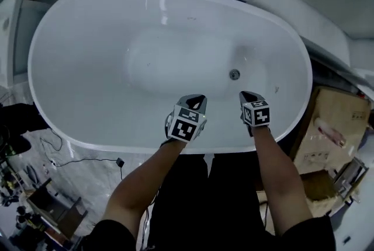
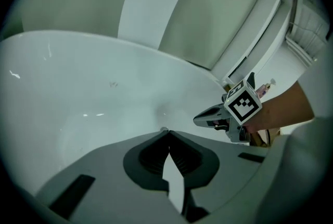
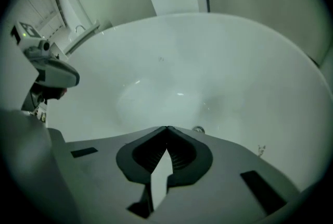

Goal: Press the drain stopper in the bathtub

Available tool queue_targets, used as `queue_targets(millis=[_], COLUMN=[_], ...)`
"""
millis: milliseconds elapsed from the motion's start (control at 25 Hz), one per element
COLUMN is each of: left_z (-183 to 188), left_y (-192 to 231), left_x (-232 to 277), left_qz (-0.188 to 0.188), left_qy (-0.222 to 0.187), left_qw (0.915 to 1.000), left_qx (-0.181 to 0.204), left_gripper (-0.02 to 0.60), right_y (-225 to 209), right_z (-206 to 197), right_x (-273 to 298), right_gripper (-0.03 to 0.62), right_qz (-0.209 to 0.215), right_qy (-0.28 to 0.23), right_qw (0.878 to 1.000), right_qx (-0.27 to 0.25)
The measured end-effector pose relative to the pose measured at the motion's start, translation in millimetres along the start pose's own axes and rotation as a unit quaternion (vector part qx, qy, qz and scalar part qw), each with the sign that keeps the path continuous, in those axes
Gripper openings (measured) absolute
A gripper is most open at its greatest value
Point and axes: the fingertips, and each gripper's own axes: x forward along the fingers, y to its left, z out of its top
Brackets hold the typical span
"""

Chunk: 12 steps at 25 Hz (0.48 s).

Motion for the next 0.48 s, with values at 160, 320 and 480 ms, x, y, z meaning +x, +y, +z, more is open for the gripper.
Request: queue_targets(millis=[160,320,480], left_z=[25,48,65], left_y=[-33,-57,-84], left_x=[-84,-149,-204], left_qz=[-0.001,0.007,0.006], left_qy=[-0.035,-0.079,-0.116], left_qw=[0.9994,0.9968,0.9932], left_qx=[0.003,0.010,-0.003], left_gripper=[0.014,0.014,0.014], right_y=[49,93,124], right_z=[32,47,52], right_x=[-93,-172,-244], right_gripper=[0.014,0.014,0.014], right_qz=[0.016,0.026,0.041], right_qy=[-0.054,-0.092,-0.136], right_qw=[0.998,0.995,0.990], right_qx=[0.009,-0.024,-0.023])
